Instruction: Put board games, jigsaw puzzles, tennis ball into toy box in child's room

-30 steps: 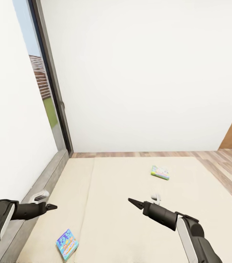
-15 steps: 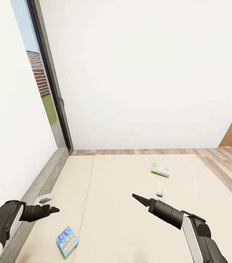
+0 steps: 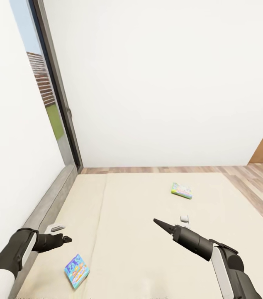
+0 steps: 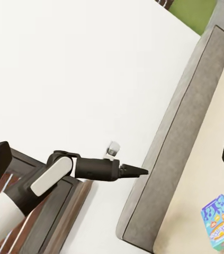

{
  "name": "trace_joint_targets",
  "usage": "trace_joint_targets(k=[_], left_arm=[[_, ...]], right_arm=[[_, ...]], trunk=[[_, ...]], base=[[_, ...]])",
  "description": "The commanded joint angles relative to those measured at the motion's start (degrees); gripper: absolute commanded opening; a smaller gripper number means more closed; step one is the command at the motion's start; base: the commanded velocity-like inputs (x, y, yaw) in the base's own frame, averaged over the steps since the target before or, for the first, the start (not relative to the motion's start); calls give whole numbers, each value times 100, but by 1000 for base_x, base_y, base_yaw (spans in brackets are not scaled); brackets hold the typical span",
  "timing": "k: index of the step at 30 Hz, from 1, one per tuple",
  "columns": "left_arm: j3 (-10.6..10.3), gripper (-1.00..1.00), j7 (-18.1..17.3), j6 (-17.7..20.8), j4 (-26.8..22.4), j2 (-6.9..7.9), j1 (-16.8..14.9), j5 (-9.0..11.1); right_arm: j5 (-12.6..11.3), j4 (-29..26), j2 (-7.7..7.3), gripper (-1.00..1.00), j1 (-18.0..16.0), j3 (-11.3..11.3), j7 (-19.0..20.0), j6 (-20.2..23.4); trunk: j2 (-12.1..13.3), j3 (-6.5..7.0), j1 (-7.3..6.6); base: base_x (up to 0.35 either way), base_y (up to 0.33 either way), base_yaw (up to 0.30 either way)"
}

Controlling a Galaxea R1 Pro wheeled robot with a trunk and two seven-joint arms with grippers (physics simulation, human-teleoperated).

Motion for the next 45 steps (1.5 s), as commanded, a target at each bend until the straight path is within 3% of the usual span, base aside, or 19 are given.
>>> trace_joint_targets(k=[1,32,45], left_arm=[[19,100,-22,12,-2,-14,-7,-60],[13,100,210,-473,113,-135,-10,-57],[12,100,183,-490,94,-166,-10,-36]], right_arm=[[-8,-1,5,100,-5,-14,16,33],[30,9,1,100,-5,-36,42,13],[15,13,-97,100,-5,-54,41,18]], trunk=[[-13,-22,3],[-13,-313,3],[-13,-435,3]], base=[[0,0,0],[0,0,0],[0,0,0]])
